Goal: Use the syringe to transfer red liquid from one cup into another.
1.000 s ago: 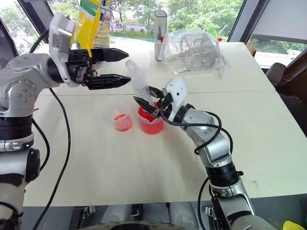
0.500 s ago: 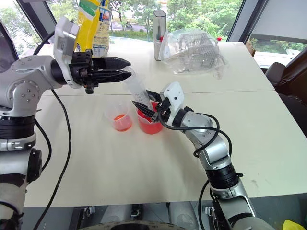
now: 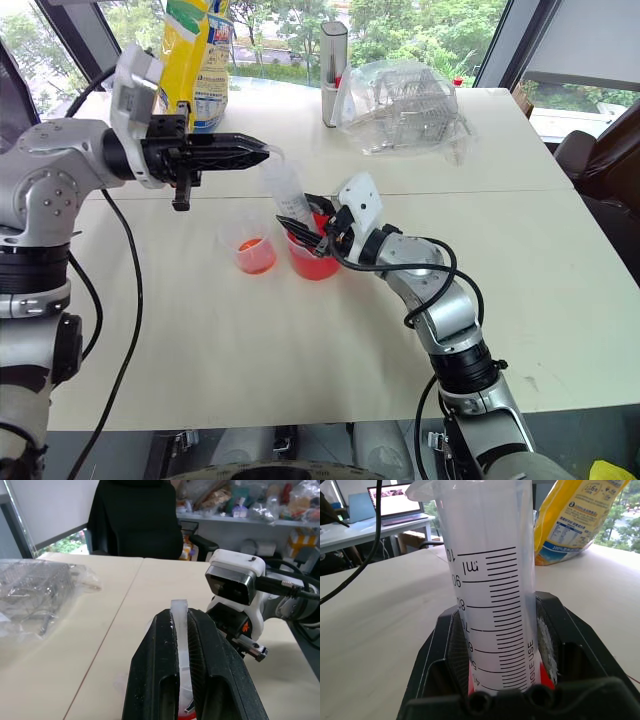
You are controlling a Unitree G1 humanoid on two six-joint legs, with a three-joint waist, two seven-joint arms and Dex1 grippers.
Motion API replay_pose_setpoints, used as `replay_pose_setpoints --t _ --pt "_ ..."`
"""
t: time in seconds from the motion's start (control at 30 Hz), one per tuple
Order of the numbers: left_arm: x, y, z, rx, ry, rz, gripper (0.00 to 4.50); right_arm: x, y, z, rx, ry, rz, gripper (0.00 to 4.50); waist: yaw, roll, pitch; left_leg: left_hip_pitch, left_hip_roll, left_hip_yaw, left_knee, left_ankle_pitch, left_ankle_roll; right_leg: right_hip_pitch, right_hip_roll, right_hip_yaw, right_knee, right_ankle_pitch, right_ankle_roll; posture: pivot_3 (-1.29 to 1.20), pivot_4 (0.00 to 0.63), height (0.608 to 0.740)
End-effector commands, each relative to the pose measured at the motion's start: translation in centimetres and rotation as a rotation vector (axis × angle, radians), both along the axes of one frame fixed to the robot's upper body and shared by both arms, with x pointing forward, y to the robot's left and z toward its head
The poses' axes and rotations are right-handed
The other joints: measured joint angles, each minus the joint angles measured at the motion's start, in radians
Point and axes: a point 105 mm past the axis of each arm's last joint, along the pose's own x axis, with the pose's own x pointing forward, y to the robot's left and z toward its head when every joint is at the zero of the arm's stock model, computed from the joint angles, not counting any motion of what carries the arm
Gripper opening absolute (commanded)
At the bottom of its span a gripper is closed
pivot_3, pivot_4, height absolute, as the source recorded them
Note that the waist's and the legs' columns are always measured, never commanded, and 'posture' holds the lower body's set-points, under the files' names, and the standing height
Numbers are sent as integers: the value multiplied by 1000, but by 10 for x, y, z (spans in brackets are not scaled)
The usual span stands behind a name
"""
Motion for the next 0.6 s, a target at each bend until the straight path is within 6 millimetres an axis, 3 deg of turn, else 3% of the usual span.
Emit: replay_pose_setpoints --t 0.03,0.3,0.6 --pt "-6 -8 11 2 -52 -36 64 -5 1 25 47 -80 16 1548 0 0 0 0 0 0 0 0 0 0 0 0 0 0 0 0 150 740" --pt "-1 -2 45 -80 -100 -7 64 -1 2 6 48 19 30 1548 0 0 0 0 0 0 0 0 0 0 0 0 1 0 0 0 150 740" --pt "2 1 56 -89 -136 14 64 6 5 -15 50 106 40 1548 -1 0 0 0 0 0 0 0 0 0 0 0 1 0 0 0 150 740"
